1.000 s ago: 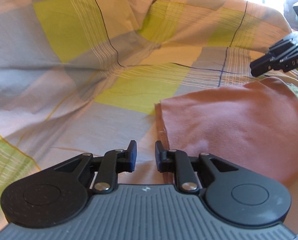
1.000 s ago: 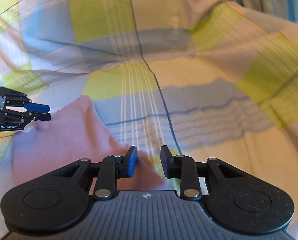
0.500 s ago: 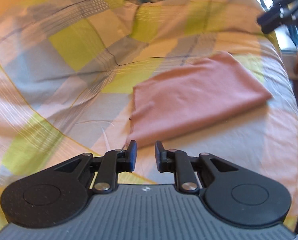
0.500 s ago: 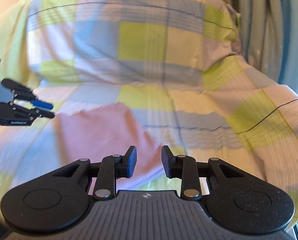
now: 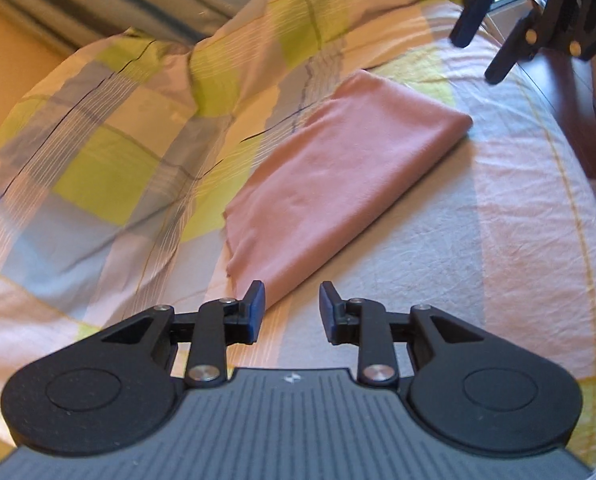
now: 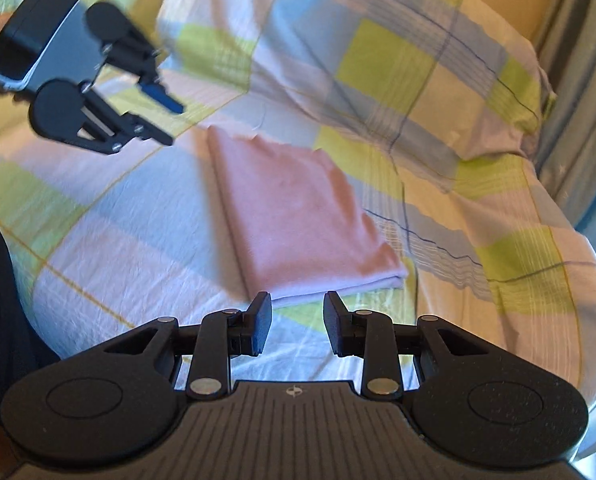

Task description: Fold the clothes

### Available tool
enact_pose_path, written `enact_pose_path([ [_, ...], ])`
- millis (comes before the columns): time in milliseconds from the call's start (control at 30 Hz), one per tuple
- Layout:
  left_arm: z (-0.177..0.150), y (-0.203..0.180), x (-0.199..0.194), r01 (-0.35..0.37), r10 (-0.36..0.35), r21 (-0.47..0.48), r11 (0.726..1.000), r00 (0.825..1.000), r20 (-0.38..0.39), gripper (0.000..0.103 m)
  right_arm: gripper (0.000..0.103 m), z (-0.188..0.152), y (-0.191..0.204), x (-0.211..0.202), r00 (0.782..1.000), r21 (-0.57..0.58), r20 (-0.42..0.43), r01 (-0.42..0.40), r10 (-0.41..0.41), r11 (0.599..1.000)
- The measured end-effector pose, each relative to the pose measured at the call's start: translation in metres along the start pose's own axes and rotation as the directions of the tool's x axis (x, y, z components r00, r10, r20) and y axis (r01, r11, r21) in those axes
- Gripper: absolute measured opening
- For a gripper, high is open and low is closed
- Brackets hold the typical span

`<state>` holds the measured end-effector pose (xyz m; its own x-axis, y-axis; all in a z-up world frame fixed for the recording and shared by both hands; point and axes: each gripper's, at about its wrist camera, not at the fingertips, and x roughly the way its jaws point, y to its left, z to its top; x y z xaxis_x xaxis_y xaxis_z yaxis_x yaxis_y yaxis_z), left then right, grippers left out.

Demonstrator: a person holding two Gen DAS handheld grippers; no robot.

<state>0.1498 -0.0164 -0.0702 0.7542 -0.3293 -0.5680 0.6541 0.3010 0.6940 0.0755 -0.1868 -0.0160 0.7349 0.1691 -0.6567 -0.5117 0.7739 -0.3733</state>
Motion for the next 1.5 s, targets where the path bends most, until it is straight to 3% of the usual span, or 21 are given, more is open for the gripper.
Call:
enact_pose_path([
  [100,0.001,-0.011,0.015,0.011,-0.011,0.053,0.999,1.000,0.007,0.034,0.032,0.003,0.028,0.027,1.000,-0.125,-0.010,0.013,-0.014,0.992],
  [267,-0.001,-0.021,0.030,0.000,-0.002,0.131,0.991,1.000,0.015,0.035,0.032,0.006,0.058,0.069,0.998,-0.294,-0.034,0.032,-0.044,0.955],
  [367,-0.002,-0.023,0.037,-0.016,0.013,0.187,0.982,1.000,0.020,0.035,0.032,0.007,0.064,0.085,0.994,-0.369,-0.011,0.095,-0.106,0.925],
  [467,-0.003,-0.025,0.048,-0.050,0.046,0.293,0.955,0.999,0.022,0.035,0.032,0.008,0.063,0.096,0.988,-0.432,-0.005,0.139,-0.156,0.891],
  [633,-0.004,-0.022,0.073,-0.091,0.085,0.438,0.895,0.996,0.032,0.035,0.031,0.005,0.053,0.099,0.983,-0.461,-0.004,0.161,-0.184,0.873],
  [733,-0.002,-0.019,0.084,-0.086,0.099,0.470,0.878,0.995,-0.003,0.025,0.031,0.002,0.048,0.101,0.981,-0.456,0.005,0.174,-0.193,0.873],
  [767,-0.002,-0.018,0.088,-0.076,0.099,0.472,0.879,0.995,-0.025,0.014,0.030,0.002,0.047,0.102,0.981,-0.454,0.007,0.175,-0.193,0.874],
  [800,-0.003,-0.017,0.089,-0.064,0.096,0.467,0.882,0.994,-0.045,0.005,0.025,0.002,0.047,0.101,0.982,-0.451,0.006,0.173,-0.191,0.875],
  [900,0.002,-0.017,0.075,-0.039,0.069,0.399,0.916,0.996,-0.063,0.003,0.017,0.003,0.044,0.096,0.983,-0.446,0.002,0.166,-0.185,0.879],
  [1000,0.014,-0.023,0.047,-0.013,0.036,0.308,0.951,0.997,-0.069,0.003,0.015,0.003,0.033,0.083,0.978,-0.438,0.001,0.189,-0.210,0.879],
  [1100,0.029,-0.038,0.013,0.056,-0.036,0.223,0.973,0.995,-0.091,0.002,0.015,-0.003,0.021,0.067,0.973,-0.435,-0.019,0.200,-0.231,0.878],
  [1300,0.049,-0.079,-0.031,0.163,-0.156,0.134,0.977,0.986,-0.064,0.000,0.015,-0.045,0.010,0.053,0.955,-0.451,-0.145,0.169,-0.258,0.877],
  [1400,0.052,-0.075,-0.043,0.148,-0.146,0.054,0.988,0.988,-0.045,0.001,0.008,-0.059,0.004,0.055,0.938,-0.434,-0.202,0.172,-0.282,0.884],
  [1500,0.053,-0.048,-0.043,0.121,-0.124,-0.077,0.990,0.992,-0.031,0.005,0.008,-0.065,-0.008,0.048,0.926,-0.391,-0.220,0.203,-0.306,0.898],
])
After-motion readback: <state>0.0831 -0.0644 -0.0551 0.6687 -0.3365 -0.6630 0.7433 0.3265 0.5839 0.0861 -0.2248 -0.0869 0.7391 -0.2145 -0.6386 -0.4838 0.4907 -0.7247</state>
